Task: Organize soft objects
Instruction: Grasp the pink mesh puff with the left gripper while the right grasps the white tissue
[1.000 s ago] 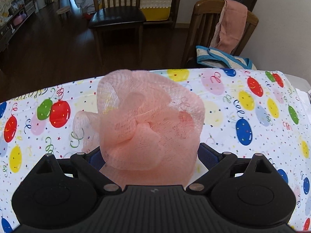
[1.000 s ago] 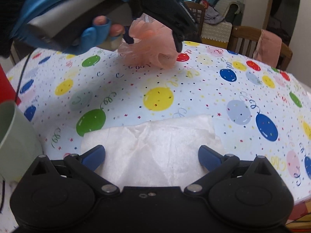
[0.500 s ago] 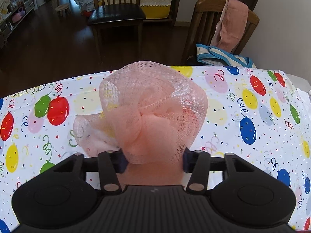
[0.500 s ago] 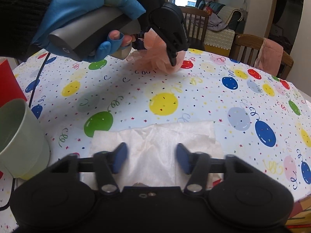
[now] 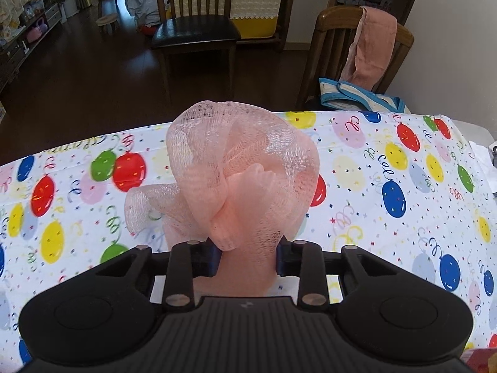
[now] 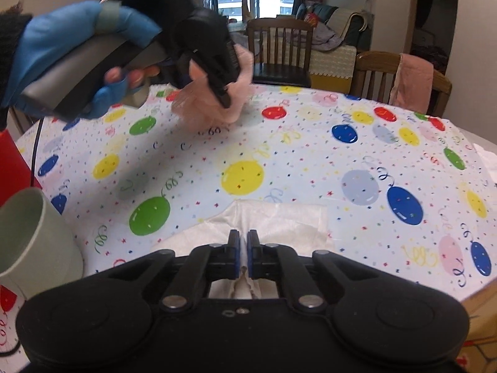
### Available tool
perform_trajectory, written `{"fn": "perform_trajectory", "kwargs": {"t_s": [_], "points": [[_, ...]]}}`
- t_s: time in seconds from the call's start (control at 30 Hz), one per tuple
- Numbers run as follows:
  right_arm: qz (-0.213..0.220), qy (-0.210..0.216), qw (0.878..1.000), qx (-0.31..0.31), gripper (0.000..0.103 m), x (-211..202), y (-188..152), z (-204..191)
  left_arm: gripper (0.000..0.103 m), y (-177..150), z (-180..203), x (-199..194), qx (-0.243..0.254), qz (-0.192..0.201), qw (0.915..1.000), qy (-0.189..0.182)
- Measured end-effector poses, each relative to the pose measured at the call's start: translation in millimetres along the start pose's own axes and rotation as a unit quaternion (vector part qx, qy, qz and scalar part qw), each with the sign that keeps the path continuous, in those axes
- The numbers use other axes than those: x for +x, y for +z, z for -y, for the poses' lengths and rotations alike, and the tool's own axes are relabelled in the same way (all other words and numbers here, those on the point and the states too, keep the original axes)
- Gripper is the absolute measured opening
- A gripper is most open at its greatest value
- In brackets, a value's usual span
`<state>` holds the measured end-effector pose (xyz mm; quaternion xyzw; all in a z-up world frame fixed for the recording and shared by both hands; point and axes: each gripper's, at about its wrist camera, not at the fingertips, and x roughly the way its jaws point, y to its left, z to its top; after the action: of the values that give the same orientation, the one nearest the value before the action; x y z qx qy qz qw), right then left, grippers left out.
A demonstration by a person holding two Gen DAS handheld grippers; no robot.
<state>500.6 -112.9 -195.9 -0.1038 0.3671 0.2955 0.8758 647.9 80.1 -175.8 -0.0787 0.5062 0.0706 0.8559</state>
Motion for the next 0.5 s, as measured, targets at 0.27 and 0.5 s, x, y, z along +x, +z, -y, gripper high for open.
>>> {"fn": "perform_trajectory", "kwargs": {"t_s": [0.27,0.5], "points": [[0.027,0.007,0.999,0.024,0.004,-34.1,6.5,2.2,0.031,-11.7,-12.3,-37.4,0.002,0.005,1.0,0.004],[0.045,0.016,0.998,0.034,0.004,-68.1,12.2,-1.6,0.031,-25.8,-22.0,-81.9,0.007,0.016,0.9998,-0.014]]}}
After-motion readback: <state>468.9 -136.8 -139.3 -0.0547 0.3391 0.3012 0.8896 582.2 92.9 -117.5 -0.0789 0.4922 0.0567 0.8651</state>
